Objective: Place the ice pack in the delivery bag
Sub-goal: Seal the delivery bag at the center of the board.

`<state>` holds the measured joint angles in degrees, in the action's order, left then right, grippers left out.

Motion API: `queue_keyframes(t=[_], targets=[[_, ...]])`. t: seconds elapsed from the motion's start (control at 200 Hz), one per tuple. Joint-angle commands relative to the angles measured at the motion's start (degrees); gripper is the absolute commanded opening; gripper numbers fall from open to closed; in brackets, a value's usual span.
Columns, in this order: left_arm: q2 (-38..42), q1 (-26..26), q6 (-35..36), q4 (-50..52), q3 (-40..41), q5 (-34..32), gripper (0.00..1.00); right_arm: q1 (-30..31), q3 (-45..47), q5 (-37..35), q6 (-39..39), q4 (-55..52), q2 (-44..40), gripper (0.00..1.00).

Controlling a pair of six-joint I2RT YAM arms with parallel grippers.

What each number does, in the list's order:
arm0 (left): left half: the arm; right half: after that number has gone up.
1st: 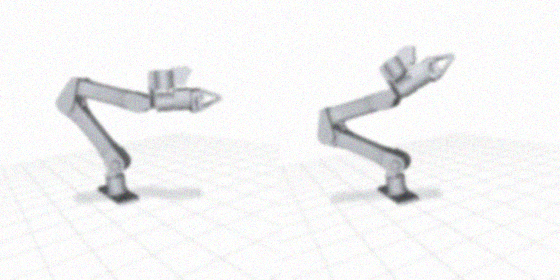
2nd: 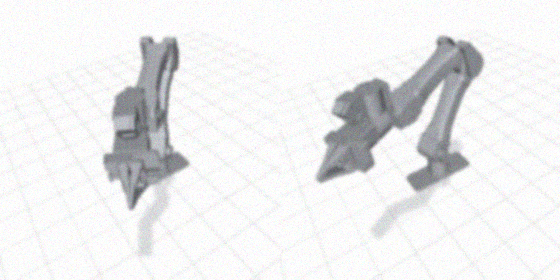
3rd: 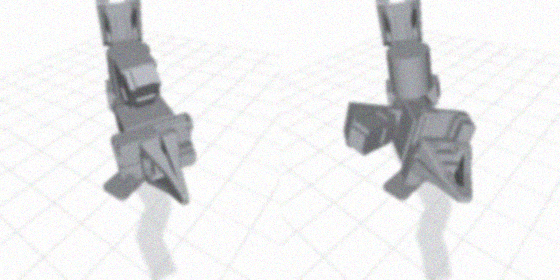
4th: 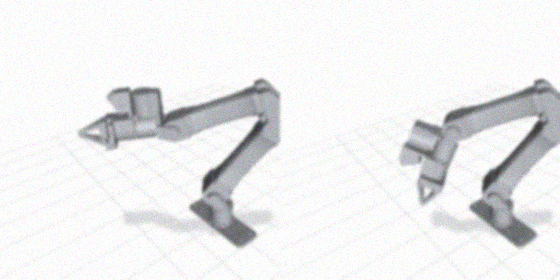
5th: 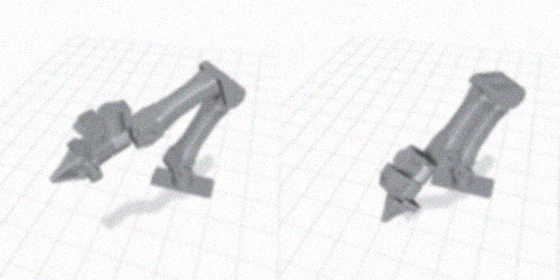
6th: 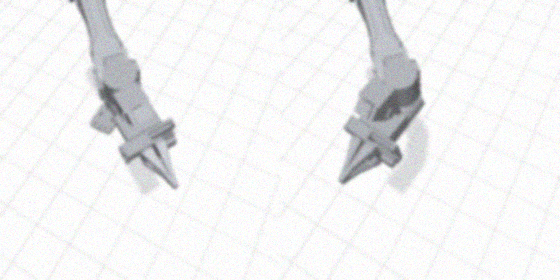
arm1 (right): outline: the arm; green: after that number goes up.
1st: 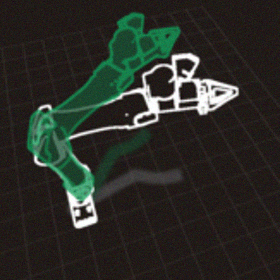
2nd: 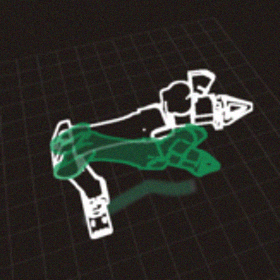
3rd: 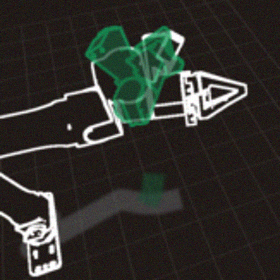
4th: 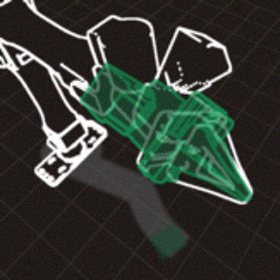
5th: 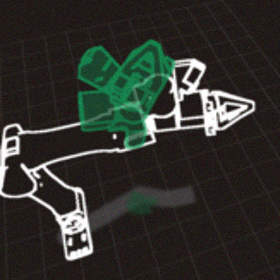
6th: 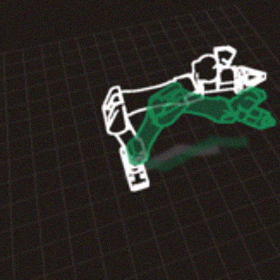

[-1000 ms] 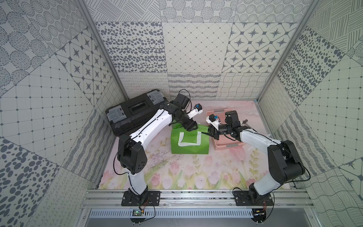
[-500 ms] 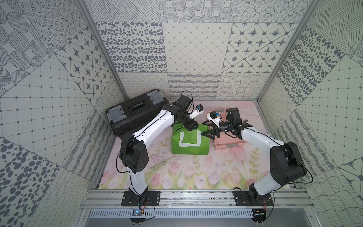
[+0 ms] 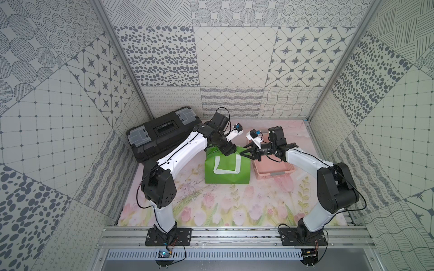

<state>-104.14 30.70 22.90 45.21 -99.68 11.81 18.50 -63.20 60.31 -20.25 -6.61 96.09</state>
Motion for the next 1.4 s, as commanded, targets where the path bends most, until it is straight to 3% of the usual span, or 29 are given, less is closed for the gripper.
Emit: queue_keyframes(t=[0.0, 0.06, 0.28, 0.45, 0.58, 0.72, 0.825, 0.976, 1.236, 1.396], targets=[[4.18, -0.52, 0.44, 0.44, 0.84, 0.59, 0.78, -0.4, 0.26, -0.49, 0.61, 1.07, -0.32, 0.09], [7.06, -1.71, 0.35, 0.26, 1.99, 2.88, 0.83, -0.69, 0.62, -0.94, 0.39, 1.07, -0.97, 0.0], [22.84, -13.43, -1.73, -2.43, 11.45, 18.77, 0.98, -3.27, 2.1, -1.6, -0.39, 0.74, -3.31, 0.0], [32.06, -22.85, -0.55, -4.22, 22.18, 31.02, 1.0, -3.69, 1.68, -2.41, -2.22, -1.27, -3.72, 0.0], [37.47, -25.22, 8.68, -9.04, 33.19, 38.32, 0.99, -4.0, 1.85, -2.88, -2.95, -1.59, -3.98, 0.0], [40.11, -25.18, 12.09, -25.78, 45.64, 39.72, 0.99, -4.18, 1.59, -3.19, -3.38, -2.31, -3.98, 0.0], [38.59, -25.21, 13.16, -35.96, 50.92, 38.43, 0.99, -4.25, 1.45, -3.22, -3.33, -2.63, -4.05, 0.0], [32.11, -25.25, 13.33, -44.12, 51.18, 37.3, 1.0, -4.18, 1.5, -3.45, -3.37, -3.47, -4.32, 0.0], [20.73, -25.41, 13.58, -50.91, 46.06, 40.59, 1.0, -4.18, 1.11, -4.85, -6.6, -6.48, -4.58, 0.0], [15.73, -25.49, 14.33, -51.53, 42.49, 45.88, 0.99, -4.17, 0.95, -5.21, -7.09, -6.84, -4.69, 0.0]])
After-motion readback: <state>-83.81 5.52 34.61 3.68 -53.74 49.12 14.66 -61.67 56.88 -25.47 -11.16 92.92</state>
